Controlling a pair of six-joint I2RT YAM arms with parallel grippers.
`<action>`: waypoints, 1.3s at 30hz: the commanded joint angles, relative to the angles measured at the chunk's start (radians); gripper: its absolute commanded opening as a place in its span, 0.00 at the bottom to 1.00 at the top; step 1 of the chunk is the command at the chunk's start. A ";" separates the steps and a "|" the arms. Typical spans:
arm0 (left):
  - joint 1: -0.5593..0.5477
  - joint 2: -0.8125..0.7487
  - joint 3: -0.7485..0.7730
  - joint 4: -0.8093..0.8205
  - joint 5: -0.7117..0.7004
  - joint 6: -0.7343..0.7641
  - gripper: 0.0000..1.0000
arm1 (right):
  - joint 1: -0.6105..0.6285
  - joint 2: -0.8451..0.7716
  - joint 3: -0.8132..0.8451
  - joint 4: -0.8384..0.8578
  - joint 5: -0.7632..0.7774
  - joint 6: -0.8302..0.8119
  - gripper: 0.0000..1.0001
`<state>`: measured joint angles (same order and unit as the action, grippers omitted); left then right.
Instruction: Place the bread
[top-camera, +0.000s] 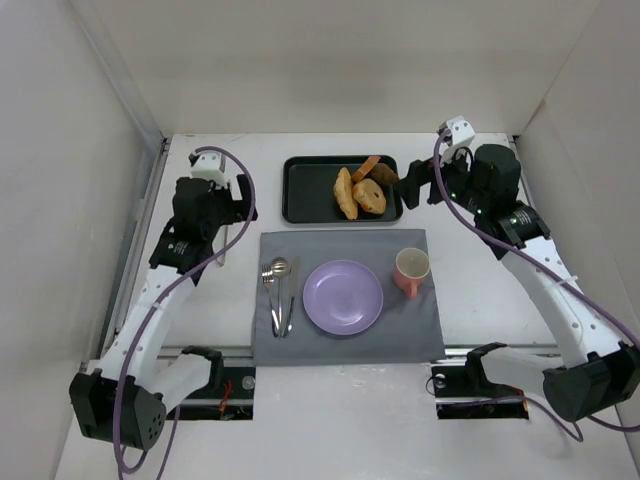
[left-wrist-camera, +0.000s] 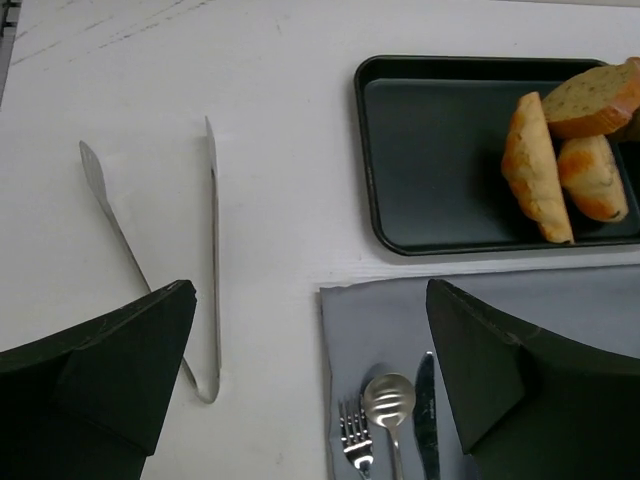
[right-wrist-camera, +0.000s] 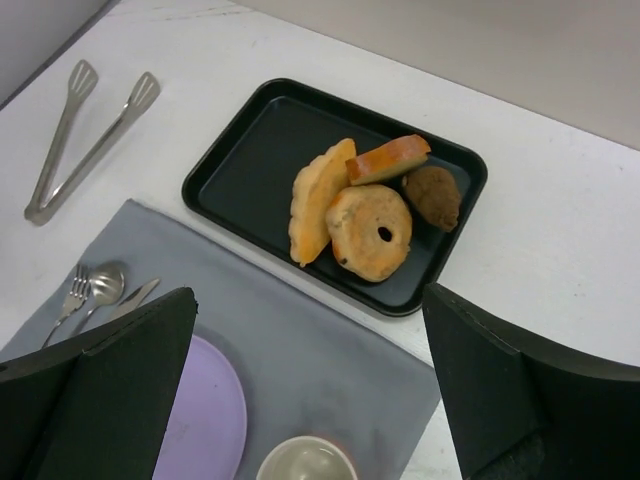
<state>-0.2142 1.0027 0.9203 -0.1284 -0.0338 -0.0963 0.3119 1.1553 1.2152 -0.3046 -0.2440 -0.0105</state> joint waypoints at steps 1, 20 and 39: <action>-0.002 0.037 -0.009 0.032 -0.078 0.013 1.00 | 0.000 -0.006 0.018 0.045 -0.054 0.005 1.00; 0.039 0.467 0.067 -0.010 -0.195 0.004 1.00 | 0.000 0.044 0.055 -0.090 -0.172 -0.198 1.00; 0.222 0.579 0.088 -0.028 -0.152 -0.046 0.95 | 0.000 0.032 0.055 -0.090 -0.199 -0.198 1.00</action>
<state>-0.0120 1.5841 0.9680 -0.1509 -0.2237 -0.1299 0.3119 1.1961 1.2411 -0.4191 -0.4213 -0.1955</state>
